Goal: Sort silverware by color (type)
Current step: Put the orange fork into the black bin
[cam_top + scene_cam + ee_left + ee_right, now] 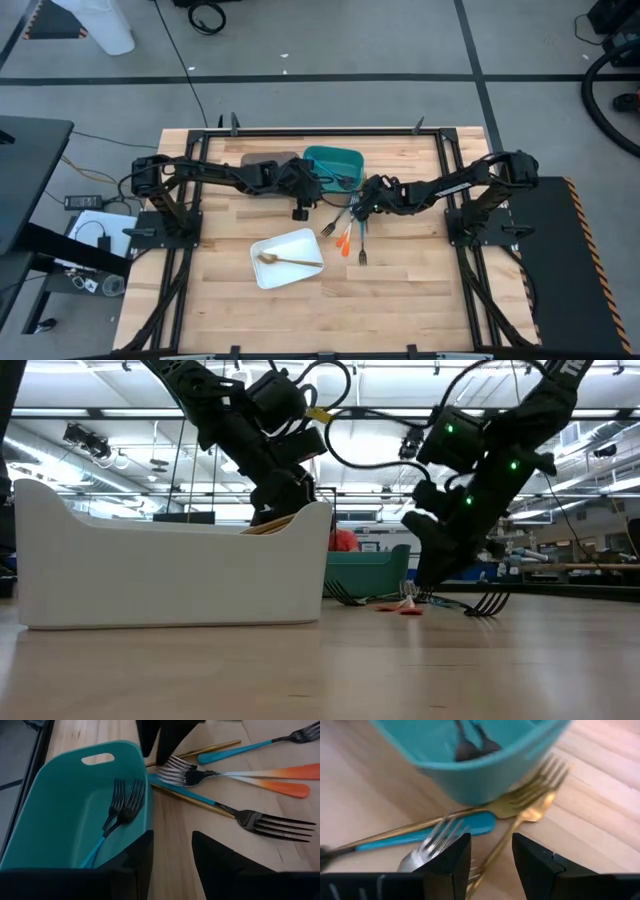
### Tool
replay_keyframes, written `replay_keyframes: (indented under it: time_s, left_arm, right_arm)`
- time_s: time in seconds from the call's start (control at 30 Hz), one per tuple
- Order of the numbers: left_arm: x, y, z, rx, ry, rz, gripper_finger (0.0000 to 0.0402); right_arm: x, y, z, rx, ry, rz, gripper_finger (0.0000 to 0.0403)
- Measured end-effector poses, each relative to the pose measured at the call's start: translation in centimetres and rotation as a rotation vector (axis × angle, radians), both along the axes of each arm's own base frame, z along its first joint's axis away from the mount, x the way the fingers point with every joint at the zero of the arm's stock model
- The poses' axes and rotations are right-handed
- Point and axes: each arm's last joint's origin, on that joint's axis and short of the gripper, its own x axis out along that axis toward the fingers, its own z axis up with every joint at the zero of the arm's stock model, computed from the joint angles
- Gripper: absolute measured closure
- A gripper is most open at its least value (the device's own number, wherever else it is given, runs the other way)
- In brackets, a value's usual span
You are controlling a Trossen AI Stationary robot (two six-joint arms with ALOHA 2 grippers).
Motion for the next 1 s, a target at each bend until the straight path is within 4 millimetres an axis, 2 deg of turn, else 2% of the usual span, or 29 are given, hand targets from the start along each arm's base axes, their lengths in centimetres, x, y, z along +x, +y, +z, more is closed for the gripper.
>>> replay_keyframes:
  time_s: [0.17,0.3,0.43,0.63,0.83,1.0]
  left_arm:
    - [-0.4,-0.1,0.7,0.015,0.006,-0.015,0.0259]
    - [-0.9,-0.4,1.6,-0.05,-0.005,-0.065,0.0259]
    - [-1.0,-1.0,1.5,-0.128,0.0,-0.129,0.0259]
    - [-1.1,-2.7,1.4,-0.105,0.043,-0.103,0.0259]
    - [-2.5,-4.4,0.4,-0.085,0.074,-0.065,0.026]
    - [-4.4,-5.6,1.0,-0.118,0.046,-0.037,0.026]
  right_arm:
    - [1.1,1.3,2.9,-0.013,0.007,0.11,0.0262]
    - [2.4,2.5,4.1,0.034,-0.042,0.203,0.0269]
    - [3.7,3.6,3.5,0.052,-0.013,0.229,0.027]
    - [5.5,4.9,3.1,0.062,0.081,0.189,0.0271]
    - [5.5,5.6,3.0,0.063,0.164,0.125,0.0271]
    - [4.8,5.6,3.8,0.058,0.191,0.132,0.0271]
